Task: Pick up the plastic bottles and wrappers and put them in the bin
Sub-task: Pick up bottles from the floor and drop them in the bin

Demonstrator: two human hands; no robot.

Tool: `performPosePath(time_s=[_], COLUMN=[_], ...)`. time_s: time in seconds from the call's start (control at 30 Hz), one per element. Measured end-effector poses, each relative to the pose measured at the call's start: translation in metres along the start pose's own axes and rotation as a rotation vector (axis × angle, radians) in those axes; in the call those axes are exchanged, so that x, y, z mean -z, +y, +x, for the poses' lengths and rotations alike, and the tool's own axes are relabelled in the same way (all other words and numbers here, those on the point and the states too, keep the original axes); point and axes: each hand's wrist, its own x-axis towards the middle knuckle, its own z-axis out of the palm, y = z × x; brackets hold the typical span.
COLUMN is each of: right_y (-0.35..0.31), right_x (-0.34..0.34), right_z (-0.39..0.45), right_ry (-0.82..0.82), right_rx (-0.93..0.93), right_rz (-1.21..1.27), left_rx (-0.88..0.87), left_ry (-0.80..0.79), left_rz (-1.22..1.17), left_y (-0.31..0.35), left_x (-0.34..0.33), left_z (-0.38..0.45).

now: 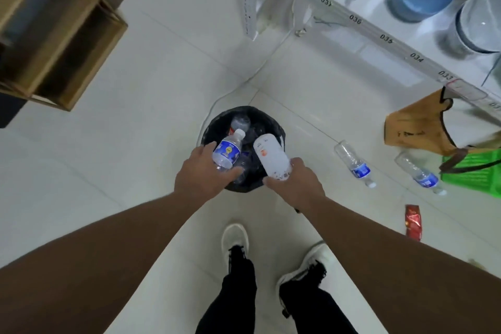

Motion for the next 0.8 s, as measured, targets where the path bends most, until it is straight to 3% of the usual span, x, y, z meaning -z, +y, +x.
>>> performPosePath(time_s=[0.13, 0.4, 0.8], right_y=[-0.002, 0.067, 0.228], right_x=[-0.013, 0.038, 0.151], right_z=[0.009, -0.042, -0.111], right_ry=[-0.011, 0.032, 0.182], right_rx=[-0.031, -0.095, -0.236], right_rz=[0.039, 0.060, 0.290], left_rx=[0.035, -0.213, -0.429], left_ry=[0.129, 0.307, 0.098], left_rz=[0.018, 0.183, 0.294], left_y=[0.003, 0.034, 0.181], left_x=[-0.015, -0.003, -0.054], left_z=[-0.006, -0.066, -0.123])
